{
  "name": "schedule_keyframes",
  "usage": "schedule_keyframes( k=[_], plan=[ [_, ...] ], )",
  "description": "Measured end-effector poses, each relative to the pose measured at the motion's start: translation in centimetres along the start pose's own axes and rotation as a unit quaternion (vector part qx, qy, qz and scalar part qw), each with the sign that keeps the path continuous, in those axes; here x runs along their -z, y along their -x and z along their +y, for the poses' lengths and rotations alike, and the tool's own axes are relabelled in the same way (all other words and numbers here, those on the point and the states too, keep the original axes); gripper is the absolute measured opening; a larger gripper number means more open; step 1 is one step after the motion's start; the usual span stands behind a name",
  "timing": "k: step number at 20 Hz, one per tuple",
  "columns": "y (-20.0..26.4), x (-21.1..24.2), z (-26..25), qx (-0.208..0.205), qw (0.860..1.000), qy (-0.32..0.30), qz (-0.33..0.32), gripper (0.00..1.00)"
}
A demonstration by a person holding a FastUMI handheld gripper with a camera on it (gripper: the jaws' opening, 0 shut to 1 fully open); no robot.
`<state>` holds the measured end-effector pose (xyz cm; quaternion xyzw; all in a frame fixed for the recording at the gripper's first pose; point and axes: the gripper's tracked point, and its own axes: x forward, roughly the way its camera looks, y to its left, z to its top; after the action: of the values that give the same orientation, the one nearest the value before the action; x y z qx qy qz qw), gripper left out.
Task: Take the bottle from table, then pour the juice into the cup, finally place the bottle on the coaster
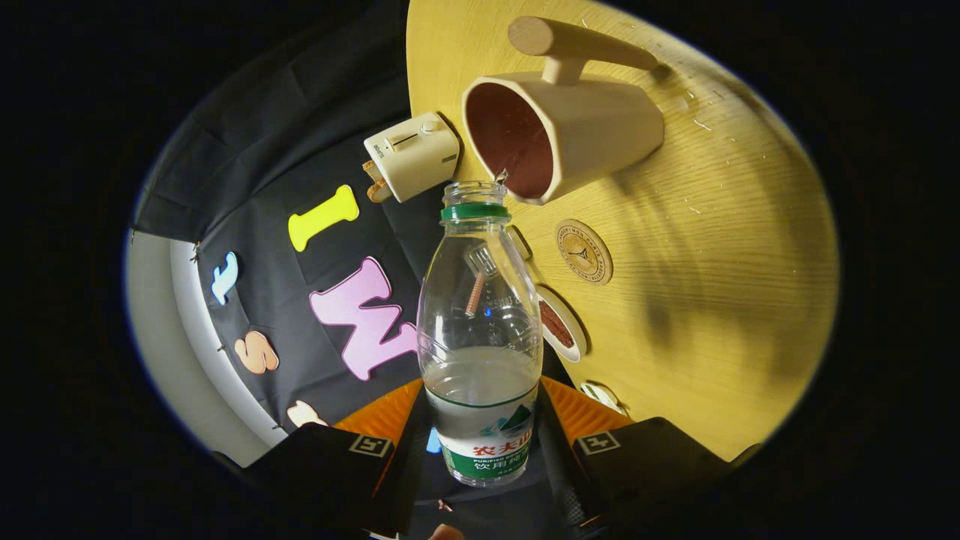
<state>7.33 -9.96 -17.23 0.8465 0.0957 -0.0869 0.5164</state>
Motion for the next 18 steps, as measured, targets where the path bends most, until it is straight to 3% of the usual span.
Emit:
schedule_keyframes(
  k=[18],
  plan=[
    [0.0,-0.5,3.7,-0.030,0.996,-0.073,-0.027,0.74]
  ],
)
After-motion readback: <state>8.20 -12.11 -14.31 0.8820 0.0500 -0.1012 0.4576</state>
